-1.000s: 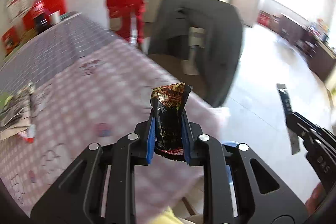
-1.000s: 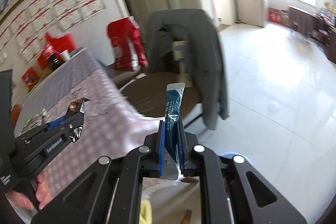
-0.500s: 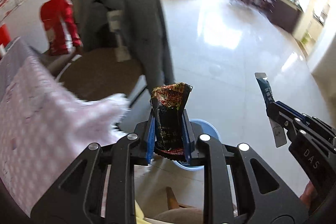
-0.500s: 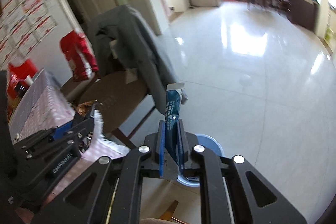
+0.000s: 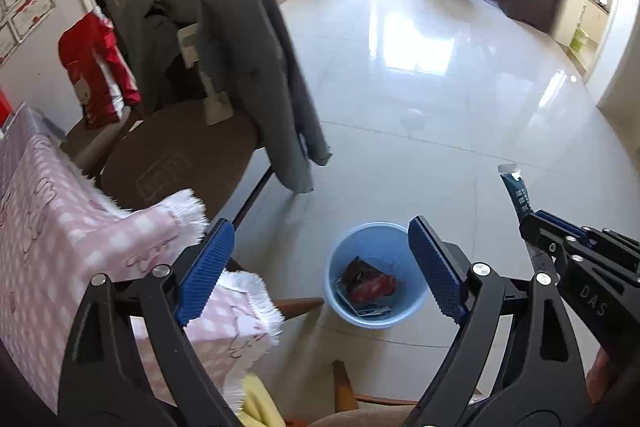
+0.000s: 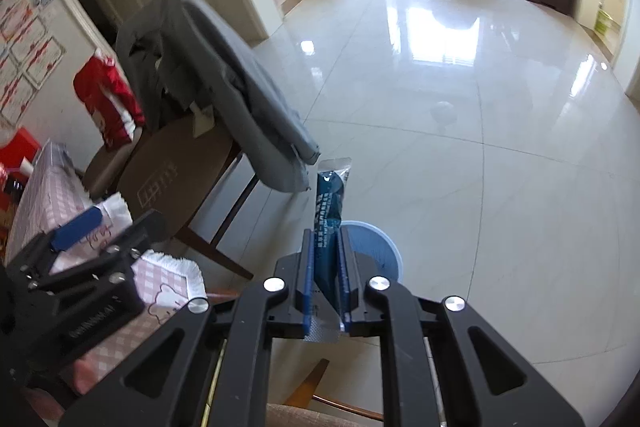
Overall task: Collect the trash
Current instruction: 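Open both grippers over the blue bucket to drop the items, then return both open grippers to the trash pile on the table, then grasp the red-and-white wrapper with the right gripper while the left gripper grasps the green plush toy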
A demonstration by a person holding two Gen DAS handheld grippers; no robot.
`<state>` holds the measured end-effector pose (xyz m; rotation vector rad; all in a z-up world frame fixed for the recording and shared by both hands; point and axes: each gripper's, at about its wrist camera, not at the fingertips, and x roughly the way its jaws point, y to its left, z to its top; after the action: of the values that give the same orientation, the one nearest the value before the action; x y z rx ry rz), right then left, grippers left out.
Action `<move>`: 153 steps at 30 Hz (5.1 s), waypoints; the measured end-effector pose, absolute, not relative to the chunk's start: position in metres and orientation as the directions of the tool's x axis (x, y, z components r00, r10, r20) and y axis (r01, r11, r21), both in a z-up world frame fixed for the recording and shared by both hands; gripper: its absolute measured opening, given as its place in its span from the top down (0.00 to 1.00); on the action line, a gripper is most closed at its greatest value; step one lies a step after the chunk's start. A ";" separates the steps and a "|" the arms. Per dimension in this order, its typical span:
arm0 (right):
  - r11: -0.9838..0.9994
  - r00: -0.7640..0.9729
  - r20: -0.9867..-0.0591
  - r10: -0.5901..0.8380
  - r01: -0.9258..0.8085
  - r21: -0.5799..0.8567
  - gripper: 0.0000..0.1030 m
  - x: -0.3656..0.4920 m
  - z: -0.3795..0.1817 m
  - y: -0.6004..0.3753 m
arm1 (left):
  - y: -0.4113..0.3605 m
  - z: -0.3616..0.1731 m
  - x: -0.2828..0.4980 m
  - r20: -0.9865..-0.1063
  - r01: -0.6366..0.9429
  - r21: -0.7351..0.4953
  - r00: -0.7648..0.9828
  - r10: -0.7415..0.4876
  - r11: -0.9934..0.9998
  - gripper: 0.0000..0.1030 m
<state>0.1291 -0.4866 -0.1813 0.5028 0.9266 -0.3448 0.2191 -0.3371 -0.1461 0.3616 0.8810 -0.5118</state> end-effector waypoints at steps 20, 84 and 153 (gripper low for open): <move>0.839 0.537 -0.841 -0.074 0.489 0.238 0.16 0.146 -0.159 -0.460 | -0.285 -0.123 0.221 -0.780 0.482 0.060 0.569 -0.261 0.874 0.15; 0.862 0.517 -0.764 0.386 -0.497 0.099 0.16 0.211 -0.062 0.040 | 0.223 -0.062 0.139 -0.719 -0.396 -0.060 0.654 0.235 0.916 0.15; 0.891 0.646 -0.636 0.422 -0.426 0.158 0.96 0.209 -0.019 -0.060 | 0.237 0.037 0.156 -0.478 -0.224 -0.106 0.866 0.148 0.969 0.97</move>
<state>0.2086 -0.0600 -0.0194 -0.0058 0.7217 0.4823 0.1559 0.2367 0.0369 -0.1604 0.4870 0.1959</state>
